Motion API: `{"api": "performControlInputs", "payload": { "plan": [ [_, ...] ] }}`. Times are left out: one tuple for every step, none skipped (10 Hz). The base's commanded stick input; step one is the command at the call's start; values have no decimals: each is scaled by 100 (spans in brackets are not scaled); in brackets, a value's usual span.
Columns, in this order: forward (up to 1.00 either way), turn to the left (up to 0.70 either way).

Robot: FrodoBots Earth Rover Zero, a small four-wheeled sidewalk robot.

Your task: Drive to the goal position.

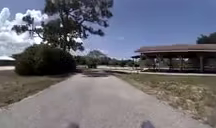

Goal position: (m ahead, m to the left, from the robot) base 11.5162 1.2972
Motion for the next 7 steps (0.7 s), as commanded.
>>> {"api": "performControlInputs", "payload": {
  "plan": [
    [50,0],
    [50,0],
    [50,0],
    [50,0],
    [50,0],
    [50,0],
    [50,0]
  ]
}}
